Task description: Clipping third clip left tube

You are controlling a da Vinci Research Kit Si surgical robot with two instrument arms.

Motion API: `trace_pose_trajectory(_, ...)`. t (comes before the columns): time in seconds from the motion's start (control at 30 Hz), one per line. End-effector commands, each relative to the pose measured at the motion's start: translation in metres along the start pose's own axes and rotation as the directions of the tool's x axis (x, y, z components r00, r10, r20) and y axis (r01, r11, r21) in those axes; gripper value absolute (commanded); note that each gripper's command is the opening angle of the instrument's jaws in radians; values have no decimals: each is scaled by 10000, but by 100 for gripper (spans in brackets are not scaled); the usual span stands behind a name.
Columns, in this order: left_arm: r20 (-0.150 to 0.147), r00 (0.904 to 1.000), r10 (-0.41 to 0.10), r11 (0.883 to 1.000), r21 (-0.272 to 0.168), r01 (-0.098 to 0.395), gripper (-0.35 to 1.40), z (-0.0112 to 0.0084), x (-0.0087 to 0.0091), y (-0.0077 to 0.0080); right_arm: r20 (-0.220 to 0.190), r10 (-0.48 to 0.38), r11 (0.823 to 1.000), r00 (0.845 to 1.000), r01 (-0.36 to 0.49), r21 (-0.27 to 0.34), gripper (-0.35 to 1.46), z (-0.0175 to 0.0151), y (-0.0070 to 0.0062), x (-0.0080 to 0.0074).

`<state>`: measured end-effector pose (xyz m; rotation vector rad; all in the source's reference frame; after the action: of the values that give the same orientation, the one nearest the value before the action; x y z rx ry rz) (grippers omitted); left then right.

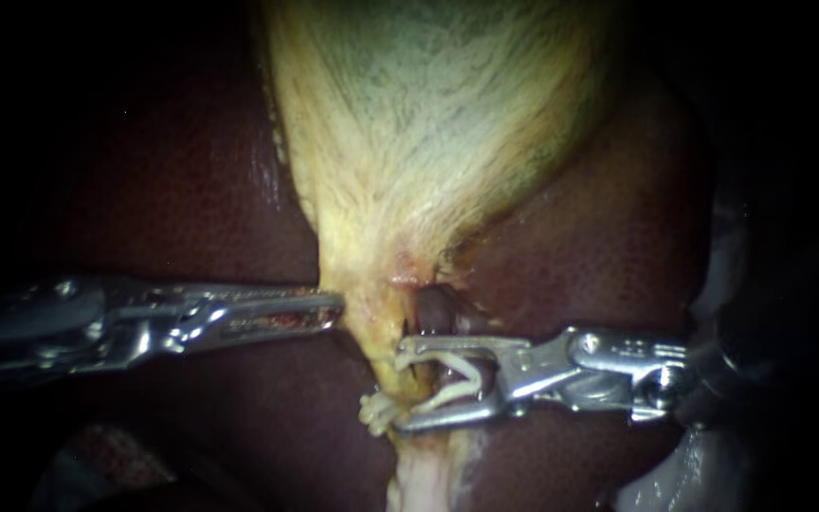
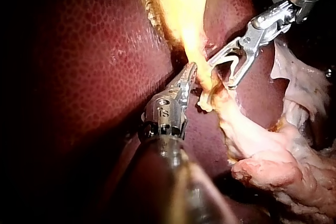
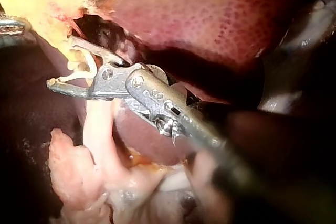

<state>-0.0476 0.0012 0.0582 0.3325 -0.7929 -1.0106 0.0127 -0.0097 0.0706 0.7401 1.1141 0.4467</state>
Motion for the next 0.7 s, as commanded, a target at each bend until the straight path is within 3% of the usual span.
trace_pose_trajectory(0.03, -24, 10000, -2, 10000, -24, 2, -33, -1, 0, -1, 76, -27, 10000, 10000, 28, -90, 53, -1, 5, -2)
trace_pose_trajectory(0.2, 9, 10000, -17, 10000, -32, 17, -33, -3, -1, -7, 302, -65, 9995, 9995, 74, -305, 53, 3, 18, -10)
trace_pose_trajectory(0.33, 12, 10000, -23, 10000, -41, 23, -33, -2, -2, -9, 314, -135, 9993, 9994, 146, -343, 53, 18, 18, -17)
trace_pose_trajectory(0.43, 14, 10000, -27, 10000, -46, 27, -33, 0, -3, -9, 348, -198, 9993, 9992, 209, -299, 53, 34, 12, -21)
trace_pose_trajectory(0.7, 20, 10000, -33, 10000, -62, 33, -33, 4, -4, -10, 479, -425, 9959, 9979, 385, 815, 53, 58, -13, -19)
